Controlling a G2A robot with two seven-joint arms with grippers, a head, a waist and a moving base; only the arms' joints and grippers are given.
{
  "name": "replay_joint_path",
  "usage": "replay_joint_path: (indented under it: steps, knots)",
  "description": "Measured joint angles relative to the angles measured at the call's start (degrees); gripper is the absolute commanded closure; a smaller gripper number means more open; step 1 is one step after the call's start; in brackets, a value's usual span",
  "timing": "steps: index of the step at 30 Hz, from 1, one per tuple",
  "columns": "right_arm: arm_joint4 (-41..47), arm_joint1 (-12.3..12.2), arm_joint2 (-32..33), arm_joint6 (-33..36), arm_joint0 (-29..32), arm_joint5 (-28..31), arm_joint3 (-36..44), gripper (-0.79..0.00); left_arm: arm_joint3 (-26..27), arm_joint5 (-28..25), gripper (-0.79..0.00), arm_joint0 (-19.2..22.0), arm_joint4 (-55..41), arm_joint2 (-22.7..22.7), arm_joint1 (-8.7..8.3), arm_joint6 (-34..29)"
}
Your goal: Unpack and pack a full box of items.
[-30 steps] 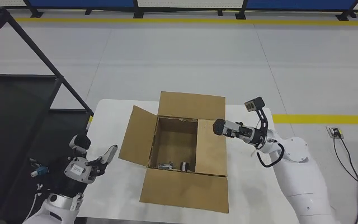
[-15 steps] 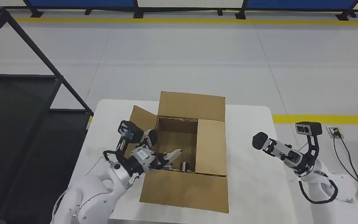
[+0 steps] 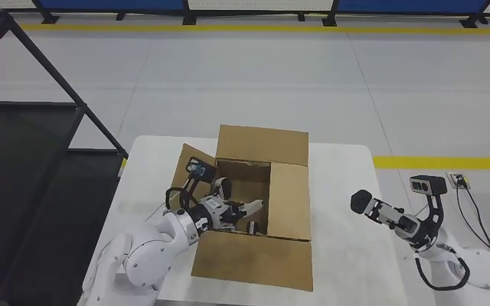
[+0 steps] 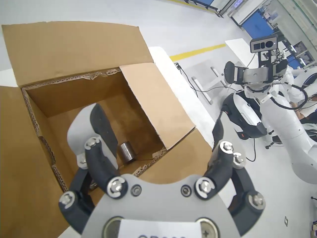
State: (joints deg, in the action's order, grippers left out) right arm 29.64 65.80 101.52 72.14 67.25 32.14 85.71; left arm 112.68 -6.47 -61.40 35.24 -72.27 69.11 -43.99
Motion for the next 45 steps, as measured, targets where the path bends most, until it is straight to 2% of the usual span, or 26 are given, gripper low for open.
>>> replay_joint_path:
  steps: [4, 7, 10, 13, 20, 23, 28, 31, 34, 45]
  knots:
    - [-0.25, -0.01, -0.19, -0.43, 0.16, -0.24, 0.49, -0.785, -1.71, 0.17, -0.785, -0.59, -3.06, -0.36, 0.12, 2.16]
    - [-1.29, -0.22, -0.5, -1.64, 0.52, -0.91, 2.06, -0.785, -6.09, -0.01, -0.785, 1.66, -6.51, 0.78, 0.41, 1.74]
    - [-1.65, -0.55, -0.06, -1.77, 0.72, -1.02, 2.4, -0.785, -12.0, 0.19, -0.785, 5.45, -8.77, 3.73, 0.98, 0.38]
    - [-0.99, -0.89, 0.8, -1.73, 0.97, -0.78, 1.94, -0.785, -18.7, 0.28, -0.785, 10.15, -9.43, 8.68, 1.98, -1.03]
    - [0.53, -1.63, 2.32, -1.45, 1.75, -0.34, 1.48, -0.785, -34.06, -1.28, -0.785, 21.06, -17.12, 19.26, 5.46, -1.38]
    - [0.98, -1.89, 2.65, -1.55, 2.07, -0.17, 1.68, -0.785, -39.29, -1.83, -0.785, 24.33, -18.75, 22.54, 6.84, -1.31]
    - [1.1, -2.24, 2.62, -1.97, 2.41, 0.02, 1.87, -0.785, -45.09, -4.12, -0.785, 27.52, -21.43, 25.82, 8.66, -0.16]
    - [1.03, -2.45, 2.53, -2.33, 2.48, 0.01, 1.94, -0.785, -46.02, -5.45, -0.785, 28.66, -22.08, 26.81, 9.41, 0.9]
    - [1.1, -2.66, 2.37, -2.56, 2.42, -0.08, 2.02, -0.785, -44.63, -6.19, -0.785, 28.86, -21.71, 26.9, 9.65, 1.93]
    - [5.98, -3.41, 5.43, -4.58, 3.85, 2.53, 1.53, -0.785, -32.38, -2.74, -0.785, 26.51, -14.8, 26.77, 9.59, 5.55]
